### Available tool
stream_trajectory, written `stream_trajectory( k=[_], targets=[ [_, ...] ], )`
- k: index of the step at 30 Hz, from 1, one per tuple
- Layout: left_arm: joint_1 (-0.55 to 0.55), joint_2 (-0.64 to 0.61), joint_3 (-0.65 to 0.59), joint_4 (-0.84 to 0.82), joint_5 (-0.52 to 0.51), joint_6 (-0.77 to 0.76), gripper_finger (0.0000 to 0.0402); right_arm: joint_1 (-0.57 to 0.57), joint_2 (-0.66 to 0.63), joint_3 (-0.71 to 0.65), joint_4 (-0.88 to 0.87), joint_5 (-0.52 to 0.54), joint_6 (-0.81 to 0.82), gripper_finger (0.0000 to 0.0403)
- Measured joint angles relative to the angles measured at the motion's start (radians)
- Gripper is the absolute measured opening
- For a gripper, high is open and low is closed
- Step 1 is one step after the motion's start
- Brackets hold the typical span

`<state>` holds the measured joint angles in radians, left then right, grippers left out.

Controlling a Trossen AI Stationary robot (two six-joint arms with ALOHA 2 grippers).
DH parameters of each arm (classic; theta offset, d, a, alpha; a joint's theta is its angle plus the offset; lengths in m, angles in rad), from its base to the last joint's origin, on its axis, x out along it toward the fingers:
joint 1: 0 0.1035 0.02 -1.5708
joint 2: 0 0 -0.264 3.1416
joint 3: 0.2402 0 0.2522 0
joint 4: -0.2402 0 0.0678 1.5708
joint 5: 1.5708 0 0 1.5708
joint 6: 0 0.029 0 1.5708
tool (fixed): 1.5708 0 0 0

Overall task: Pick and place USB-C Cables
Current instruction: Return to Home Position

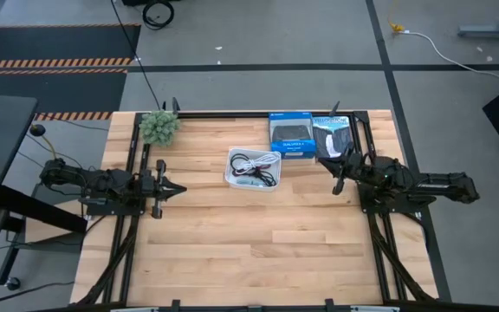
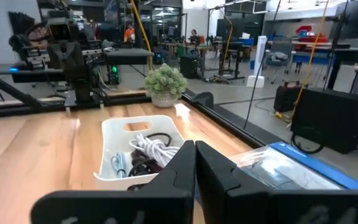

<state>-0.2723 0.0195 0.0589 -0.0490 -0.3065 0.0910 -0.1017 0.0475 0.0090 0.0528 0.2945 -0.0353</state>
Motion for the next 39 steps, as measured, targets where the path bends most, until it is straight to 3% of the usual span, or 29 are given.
stream_trajectory(
  k=[39],
  targets=[
    [0.000, 0.000, 0.000, 0.000, 0.000, 0.000, 0.0018, 0.000, 0.000, 0.000, 0.001, -0.001, 0.014, 0.0020]
  ],
)
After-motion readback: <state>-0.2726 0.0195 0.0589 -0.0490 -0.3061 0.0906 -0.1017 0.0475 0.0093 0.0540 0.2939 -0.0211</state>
